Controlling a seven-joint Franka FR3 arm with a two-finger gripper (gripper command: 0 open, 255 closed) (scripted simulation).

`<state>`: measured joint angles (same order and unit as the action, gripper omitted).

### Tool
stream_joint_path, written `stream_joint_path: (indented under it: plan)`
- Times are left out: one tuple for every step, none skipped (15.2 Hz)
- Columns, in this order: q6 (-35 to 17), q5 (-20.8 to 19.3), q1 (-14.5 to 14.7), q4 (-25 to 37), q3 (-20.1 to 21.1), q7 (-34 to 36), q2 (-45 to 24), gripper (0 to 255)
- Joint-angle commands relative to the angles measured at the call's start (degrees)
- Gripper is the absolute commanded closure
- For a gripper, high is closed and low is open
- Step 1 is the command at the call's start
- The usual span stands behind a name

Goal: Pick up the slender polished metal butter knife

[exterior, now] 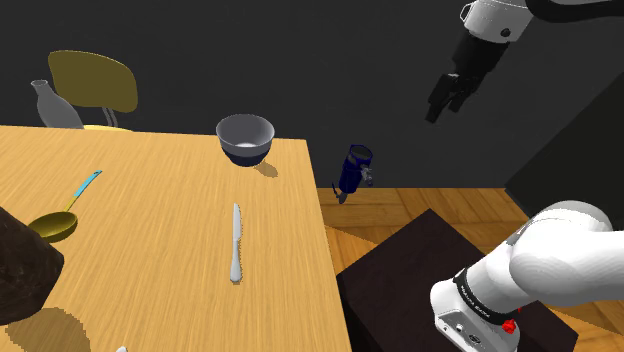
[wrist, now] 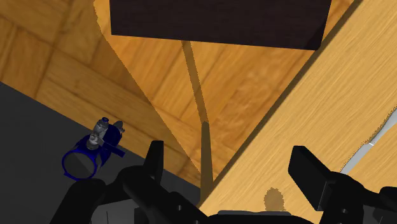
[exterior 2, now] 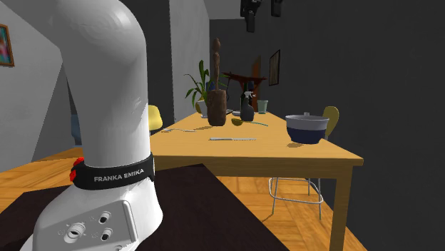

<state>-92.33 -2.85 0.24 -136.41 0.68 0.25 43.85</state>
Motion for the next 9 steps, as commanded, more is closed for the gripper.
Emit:
stream_joint_path:
  plan:
    - [0.0, 0.0, 0.0, 0.0, 0.0, 0.0, 0.0, 0]
    - [-1.29, 0.87, 0.26, -1.24, 0.88, 1.48, -0.06, 0]
    - [-2.61, 1.76, 0.52, -2.41, 1.77, 2.96, -0.2, 0]
    - [-3.97, 2.65, 0.8, -3.52, 2.68, 4.42, -0.43, 0]
    - [-5.36, 3.54, 1.1, -4.55, 3.6, 5.87, -0.75, 0]
    - [-6.8, 4.43, 1.4, -5.5, 4.54, 7.32, -1.17, 0]
    - [-8.26, 5.32, 1.72, -6.38, 5.49, 8.76, -1.69, 0]
    - [-9.77, 6.19, 2.04, -7.18, 6.44, 10.2, -2.3, 0]
    - [-11.31, 7.07, 2.36, -7.91, 7.42, 11.62, -3.02, 0]
